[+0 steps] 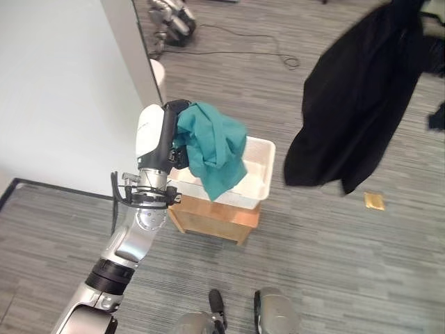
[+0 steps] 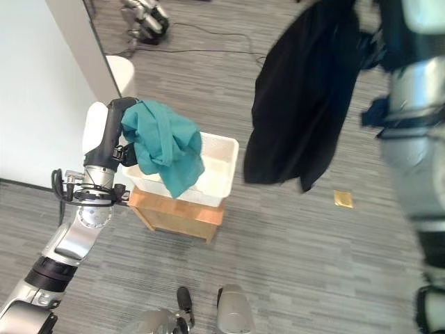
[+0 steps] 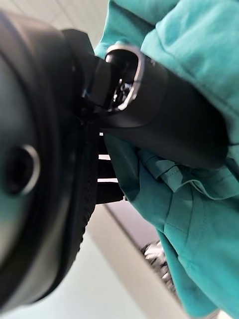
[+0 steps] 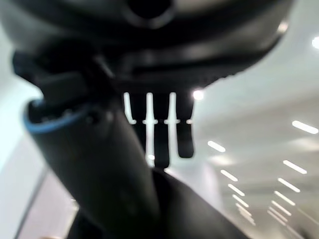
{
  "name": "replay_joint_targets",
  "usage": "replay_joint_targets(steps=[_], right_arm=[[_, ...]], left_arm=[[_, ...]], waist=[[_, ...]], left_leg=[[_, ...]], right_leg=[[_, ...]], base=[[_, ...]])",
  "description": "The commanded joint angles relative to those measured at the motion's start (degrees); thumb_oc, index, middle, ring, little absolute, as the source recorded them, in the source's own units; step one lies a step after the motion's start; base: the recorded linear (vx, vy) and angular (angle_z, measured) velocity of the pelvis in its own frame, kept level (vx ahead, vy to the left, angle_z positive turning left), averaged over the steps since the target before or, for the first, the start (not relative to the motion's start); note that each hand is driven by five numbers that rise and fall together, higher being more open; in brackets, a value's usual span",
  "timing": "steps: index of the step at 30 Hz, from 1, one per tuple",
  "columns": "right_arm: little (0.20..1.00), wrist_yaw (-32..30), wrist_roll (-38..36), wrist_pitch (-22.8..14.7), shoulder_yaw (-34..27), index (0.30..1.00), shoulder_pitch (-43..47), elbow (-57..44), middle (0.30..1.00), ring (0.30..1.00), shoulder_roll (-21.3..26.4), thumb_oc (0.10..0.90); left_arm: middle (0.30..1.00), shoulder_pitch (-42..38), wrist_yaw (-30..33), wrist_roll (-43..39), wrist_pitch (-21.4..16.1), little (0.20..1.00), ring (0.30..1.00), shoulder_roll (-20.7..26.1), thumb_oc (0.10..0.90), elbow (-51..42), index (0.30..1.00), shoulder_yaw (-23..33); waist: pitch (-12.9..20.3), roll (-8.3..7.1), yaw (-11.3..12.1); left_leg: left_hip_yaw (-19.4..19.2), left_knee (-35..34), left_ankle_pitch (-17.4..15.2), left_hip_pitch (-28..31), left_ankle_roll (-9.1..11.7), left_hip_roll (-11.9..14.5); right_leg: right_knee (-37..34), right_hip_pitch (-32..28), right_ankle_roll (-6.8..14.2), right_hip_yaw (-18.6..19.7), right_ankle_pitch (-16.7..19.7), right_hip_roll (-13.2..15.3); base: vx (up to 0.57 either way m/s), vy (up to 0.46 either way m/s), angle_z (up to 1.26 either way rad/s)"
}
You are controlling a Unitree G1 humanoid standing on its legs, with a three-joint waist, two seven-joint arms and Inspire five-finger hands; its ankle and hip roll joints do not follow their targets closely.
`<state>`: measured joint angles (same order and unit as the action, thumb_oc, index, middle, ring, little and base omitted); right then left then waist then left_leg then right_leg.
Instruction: Pick up bed clothes into laundry basket.
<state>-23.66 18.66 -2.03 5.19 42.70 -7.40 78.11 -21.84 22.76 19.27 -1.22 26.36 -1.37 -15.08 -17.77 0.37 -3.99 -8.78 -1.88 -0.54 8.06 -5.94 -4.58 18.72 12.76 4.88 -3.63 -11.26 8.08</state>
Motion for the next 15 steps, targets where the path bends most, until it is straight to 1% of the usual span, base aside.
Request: replay_joint_targets(steps=[1,2,3,4,6,7,8,9,10,15], right_arm=[[0.300,-6.6,-2.7,0.8,2.1,0.300,9.7,4.9,0.300,0.300,2.3,0.400],[0.300,-5.8,-3.2,0.3,4.5,0.300,13.3,4.6,0.300,0.300,3.2,0.400],[0.300,-6.2,-3.8,0.1,6.0,0.300,15.3,5.3,0.300,0.300,3.0,0.400],[0.300,-6.3,-3.8,0.1,6.9,0.300,16.0,5.5,0.300,0.300,2.9,0.400],[0.300,-6.0,-3.7,-0.2,9.1,0.300,17.4,6.6,0.300,0.300,1.8,0.400],[0.300,-5.6,-3.4,0.1,10.5,0.300,18.6,7.0,0.300,0.300,1.8,0.400],[0.300,-5.6,-3.4,0.1,10.7,0.300,18.8,7.0,0.300,0.300,1.8,0.400],[0.300,-5.4,-3.2,0.4,10.5,0.300,18.7,7.1,0.300,0.300,1.7,0.400],[0.300,-5.3,-3.2,0.5,10.5,0.300,18.6,7.1,0.300,0.300,1.7,0.400],[0.300,-5.3,-1.9,1.1,9.2,0.300,17.3,6.4,0.300,0.300,1.4,0.400]], left_arm=[[0.300,1.7,2.0,0.3,-5.9,0.300,0.300,2.8,0.400,-7.8,0.300,-0.5],[0.300,4.6,1.2,0.4,-6.6,0.300,0.300,2.8,0.400,-8.1,0.300,0.1],[0.300,6.0,1.3,0.5,-6.8,0.300,0.300,2.5,0.400,-8.3,0.300,1.0],[0.300,6.3,1.3,0.6,-6.8,0.300,0.300,2.5,0.400,-8.4,0.300,1.2],[0.300,8.6,1.7,0.2,-6.9,0.300,0.300,2.4,0.400,-8.5,0.300,3.2],[0.300,10.8,2.2,-0.2,-6.9,0.300,0.300,2.5,0.400,-9.0,0.300,5.0],[0.300,11.0,2.1,-0.2,-6.9,0.300,0.300,2.5,0.400,-9.1,0.300,5.2],[0.300,12.5,2.6,-0.2,-6.8,0.300,0.300,2.4,0.400,-9.1,0.300,6.5],[0.300,12.7,2.5,-0.2,-6.7,0.300,0.300,2.4,0.400,-9.3,0.300,6.6],[0.300,16.8,2.7,-0.9,-7.0,0.300,0.300,2.5,0.400,-10.8,0.300,8.9]], waist=[[9.5,-3.61,3.3],[11.0,-4.76,4.5],[11.8,-4.76,4.6],[11.8,-4.68,4.4],[12.8,-4.34,4.8],[13.2,-4.01,4.8],[13.3,-3.97,4.7],[13.5,-3.62,5.0],[13.6,-3.62,4.9],[13.9,-3.49,5.7]], left_leg=[[-4.9,-3.1,2.1,-2.8,9.0,9.9],[-4.8,-3.0,1.8,-1.9,9.4,10.0],[-4.8,-3.0,1.7,-1.6,9.7,9.9],[-4.8,-3.0,1.7,-1.5,9.7,9.9],[-4.8,-3.0,1.8,-0.9,10.2,10.2],[-4.4,-3.1,2.1,-0.8,10.7,10.6],[-4.3,-3.1,2.1,-0.8,10.7,10.6],[-4.1,-3.1,2.3,-0.8,11.1,10.9],[-4.0,-3.1,2.3,-0.8,11.2,11.0],[-2.8,-3.1,2.6,-0.7,11.9,11.5]], right_leg=[[-13.7,-15.3,4.3,-0.1,5.4,0.5],[-16.6,-17.8,4.6,-1.4,6.9,1.4],[-18.1,-19.2,4.7,-1.9,7.6,1.3],[-18.6,-19.5,4.7,-2.0,7.8,1.3],[-20.5,-21.2,4.8,-2.9,8.6,1.2],[-21.9,-22.6,4.8,-3.7,8.9,1.2],[-22.1,-22.7,4.7,-3.8,9.0,1.1],[-22.8,-23.5,4.7,-4.4,8.8,1.1],[-22.9,-23.7,4.7,-4.6,8.9,1.0],[-23.4,-25.0,4.4,-5.9,8.2,0.9]], base=[[0.18,-0.205,1.33],[0.15,-0.138,1.25],[0.15,-0.139,1.03],[0.11,-0.087,0.65],[0.10,-0.107,0.47],[0.06,-0.089,0.45],[0.05,-0.103,0.31],[0.02,-0.055,0.14],[0.03,-0.081,0.02],[0.02,-0.080,-0.01]])
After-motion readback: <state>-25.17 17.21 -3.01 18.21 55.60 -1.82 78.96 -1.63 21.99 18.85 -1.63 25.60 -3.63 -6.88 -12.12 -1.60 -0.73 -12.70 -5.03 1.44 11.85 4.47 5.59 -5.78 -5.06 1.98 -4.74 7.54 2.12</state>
